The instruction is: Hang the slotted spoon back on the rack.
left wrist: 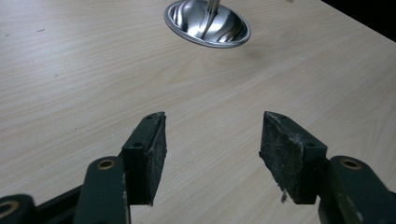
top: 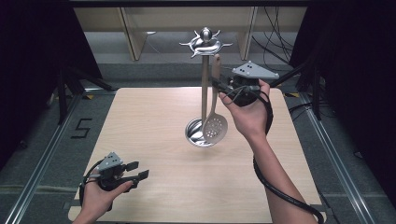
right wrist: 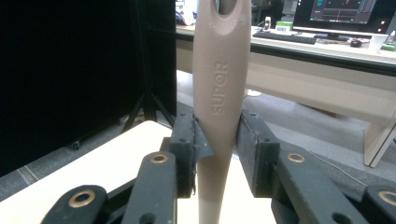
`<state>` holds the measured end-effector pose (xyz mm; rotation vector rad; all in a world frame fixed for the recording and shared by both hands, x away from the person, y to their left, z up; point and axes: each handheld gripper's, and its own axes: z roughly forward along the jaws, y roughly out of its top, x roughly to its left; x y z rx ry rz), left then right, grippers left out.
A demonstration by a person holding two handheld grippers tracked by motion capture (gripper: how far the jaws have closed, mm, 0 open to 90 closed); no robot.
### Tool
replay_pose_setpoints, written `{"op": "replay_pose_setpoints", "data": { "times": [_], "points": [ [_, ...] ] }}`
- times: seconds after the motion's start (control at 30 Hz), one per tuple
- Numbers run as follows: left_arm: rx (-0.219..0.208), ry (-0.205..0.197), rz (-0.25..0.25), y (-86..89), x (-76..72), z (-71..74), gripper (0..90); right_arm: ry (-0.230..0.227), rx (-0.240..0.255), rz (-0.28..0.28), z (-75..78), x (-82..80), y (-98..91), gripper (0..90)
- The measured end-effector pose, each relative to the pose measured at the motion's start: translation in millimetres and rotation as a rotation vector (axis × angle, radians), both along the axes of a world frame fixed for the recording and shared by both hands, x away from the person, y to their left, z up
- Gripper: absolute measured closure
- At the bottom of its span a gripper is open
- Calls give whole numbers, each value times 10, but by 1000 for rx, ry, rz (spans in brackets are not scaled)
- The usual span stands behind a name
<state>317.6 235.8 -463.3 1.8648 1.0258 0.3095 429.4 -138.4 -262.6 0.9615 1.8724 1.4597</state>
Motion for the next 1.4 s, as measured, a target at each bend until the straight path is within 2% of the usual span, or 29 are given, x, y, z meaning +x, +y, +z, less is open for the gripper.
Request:
{"op": "replay_pose_setpoints", "data": {
  "times": [0.13,0.23,0.43,0.57,0.63,0.67,0.7,0.77,0.8,0.9,0.93,1.0,1.03,1.17,1.2,1.23,1.27,1.3,1.4],
  "points": [
    [-1,-2,-2,3,-5,9,401,7,-1,-1,4,28,16,695],
    [-1,-1,1,5,-4,7,402,-5,-12,-7,-1,53,15,695],
    [-5,-7,-6,-1,-2,9,402,12,-3,-10,-1,54,33,693],
    [0,-4,2,-1,-5,4,402,-8,-4,-5,-18,66,37,688],
    [-5,-4,2,-7,-5,5,402,-24,0,-10,-26,65,38,658],
    [-1,-5,-2,-4,-6,6,402,-26,11,-7,-20,38,32,606],
    [-1,-5,-1,-5,-6,6,402,-26,11,-7,-20,38,32,606],
    [0,-8,-5,-6,-1,2,402,-27,-8,-26,-27,11,23,559],
    [0,-7,-9,-4,3,2,402,-29,-18,-22,-56,-15,-2,514],
    [-2,-4,-5,-11,1,-2,402,-32,-19,-16,-94,-43,-29,473],
    [16,2,3,-11,-5,7,402,-41,-24,-11,-119,-56,-52,448],
    [7,1,-4,-14,0,1,402,-47,-29,6,-189,-86,-113,415],
    [7,0,-4,-15,2,-1,402,-20,-20,1,-237,-116,-135,409],
    [6,3,2,-22,-1,-4,402,-1,-49,8,-376,-185,-228,391],
    [6,3,3,-22,-2,-4,402,-12,-66,14,-413,-200,-255,391],
    [10,3,1,-18,-2,-3,402,6,-63,24,-453,-227,-268,391],
    [11,3,0,-16,-1,-3,402,12,-81,30,-536,-276,-307,392],
    [11,2,0,-14,1,-4,402,12,-81,30,-536,-276,-307,392],
    [5,0,-7,-3,4,-2,402,82,-96,32,-742,-413,-382,392]
  ]
}}
